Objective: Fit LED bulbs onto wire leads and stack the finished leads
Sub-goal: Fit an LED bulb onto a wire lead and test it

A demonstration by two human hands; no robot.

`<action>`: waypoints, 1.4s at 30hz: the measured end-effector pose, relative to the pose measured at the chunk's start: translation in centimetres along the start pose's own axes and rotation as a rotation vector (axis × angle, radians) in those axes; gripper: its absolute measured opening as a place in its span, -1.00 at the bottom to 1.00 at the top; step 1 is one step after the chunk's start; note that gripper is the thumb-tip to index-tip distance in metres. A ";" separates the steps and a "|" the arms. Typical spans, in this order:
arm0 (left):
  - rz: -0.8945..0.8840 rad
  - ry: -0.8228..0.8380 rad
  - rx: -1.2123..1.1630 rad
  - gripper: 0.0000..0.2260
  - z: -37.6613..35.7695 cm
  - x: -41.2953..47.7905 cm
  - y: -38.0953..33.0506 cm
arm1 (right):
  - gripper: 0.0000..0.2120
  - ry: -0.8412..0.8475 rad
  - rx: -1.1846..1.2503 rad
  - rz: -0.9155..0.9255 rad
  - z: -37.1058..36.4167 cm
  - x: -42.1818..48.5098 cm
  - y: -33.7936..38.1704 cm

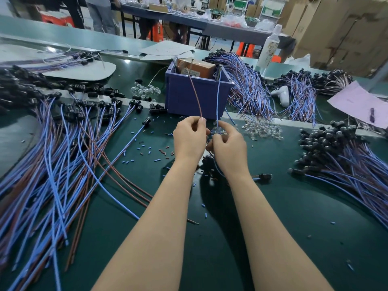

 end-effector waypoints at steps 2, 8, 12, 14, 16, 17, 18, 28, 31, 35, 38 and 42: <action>0.010 0.005 -0.001 -0.86 -0.1 0.0 0.1 | -0.65 0.011 -0.010 0.004 -0.2 -0.1 0.1; 0.003 -0.002 0.016 -0.88 -0.1 0.1 0.2 | -0.71 0.053 -0.044 0.010 -0.6 -0.3 0.2; -0.014 0.009 0.042 -0.86 -0.2 -0.2 -0.2 | -0.74 0.060 -0.044 0.012 -0.6 -0.4 0.3; -0.020 0.006 0.054 -0.85 -0.1 -0.3 -0.4 | -0.74 0.066 -0.049 0.006 -0.7 -0.4 0.2; -0.024 0.005 0.065 -0.86 -0.1 -0.4 -0.5 | -0.74 0.076 -0.051 0.000 -0.8 -0.4 0.2; -0.025 0.004 0.072 -0.86 -0.1 -0.5 -0.6 | -0.74 0.081 -0.052 -0.005 -0.9 -0.4 0.1; -0.027 0.003 0.080 -0.86 -0.1 -0.5 -0.6 | -0.74 0.086 -0.053 -0.009 -0.9 -0.5 0.1; -0.048 0.005 0.122 -0.88 -0.2 -0.7 -0.8 | -0.75 0.096 -0.048 -0.010 -0.9 -0.5 0.2; -0.052 0.009 0.129 -0.88 -0.3 -0.7 -0.8 | -0.75 0.098 -0.055 -0.008 -0.9 -0.5 0.1; -0.060 0.007 0.145 -0.88 -0.3 -0.7 -0.8 | -0.75 0.101 -0.063 -0.006 -1.0 -0.4 0.1; -0.054 0.012 0.134 -0.88 -0.3 -0.7 -0.7 | -0.75 0.102 -0.054 -0.009 -1.0 -0.4 0.1; -0.060 0.008 0.134 -0.87 -0.3 -0.6 -0.8 | -0.79 0.101 -0.056 -0.012 -1.0 -0.5 0.2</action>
Point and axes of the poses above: each hand's wrist, its own x-axis towards the middle knuckle, its own z-axis out of the back of the hand, y = z × x, the point moved 8 cm from there along x, towards the middle knuckle, and after that the axes turned 3 degrees about z, right-handed, at the moved point
